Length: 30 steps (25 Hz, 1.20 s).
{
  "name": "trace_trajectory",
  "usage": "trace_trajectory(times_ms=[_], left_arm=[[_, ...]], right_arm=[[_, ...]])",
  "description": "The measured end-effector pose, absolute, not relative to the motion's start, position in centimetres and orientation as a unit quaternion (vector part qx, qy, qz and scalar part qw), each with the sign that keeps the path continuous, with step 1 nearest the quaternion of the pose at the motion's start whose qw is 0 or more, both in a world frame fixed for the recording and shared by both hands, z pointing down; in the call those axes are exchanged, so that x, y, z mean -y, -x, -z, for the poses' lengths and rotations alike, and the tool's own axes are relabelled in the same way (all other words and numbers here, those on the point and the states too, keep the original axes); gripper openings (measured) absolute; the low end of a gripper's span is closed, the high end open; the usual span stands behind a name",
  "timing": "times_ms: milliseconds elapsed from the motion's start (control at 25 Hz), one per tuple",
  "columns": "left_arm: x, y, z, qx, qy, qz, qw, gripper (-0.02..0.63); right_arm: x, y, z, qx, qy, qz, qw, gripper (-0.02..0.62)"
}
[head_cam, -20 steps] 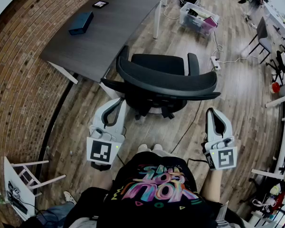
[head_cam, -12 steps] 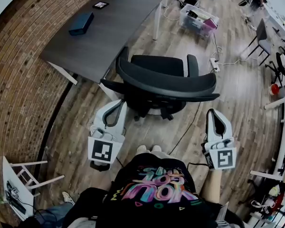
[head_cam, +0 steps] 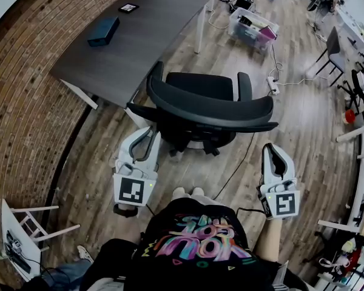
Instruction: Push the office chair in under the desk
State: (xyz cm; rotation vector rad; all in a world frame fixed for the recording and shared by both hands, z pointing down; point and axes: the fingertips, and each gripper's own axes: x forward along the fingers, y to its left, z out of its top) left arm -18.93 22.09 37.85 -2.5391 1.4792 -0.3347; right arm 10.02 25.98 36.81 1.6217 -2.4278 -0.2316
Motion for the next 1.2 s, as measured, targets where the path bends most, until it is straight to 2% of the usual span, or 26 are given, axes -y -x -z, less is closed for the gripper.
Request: trace_trajectory(times_ms=[360, 600, 960, 1200], left_arm=[[-20.9, 19.0, -38.8, -0.486, 0.852, 0.154, 0.122, 0.128], [-19.6, 20.9, -42.0, -0.454, 0.841, 0.248, 0.159, 0.177], [-16.8, 21.7, -44.0, -0.396, 0.845, 0.303, 0.192, 0.26], [-15.2, 22.7, -45.3, -0.372, 0.835, 0.346, 0.212, 0.265]], right_arm=[[-24.8, -10.0, -37.6, 0.836, -0.515, 0.103, 0.163, 0.102], [-23.5, -10.7, -39.1, 0.833, -0.499, 0.108, 0.215, 0.182], [-21.3, -12.5, -41.7, 0.829, -0.466, 0.129, 0.28, 0.231], [-19.8, -13.9, -43.5, 0.815, -0.449, 0.154, 0.331, 0.238]])
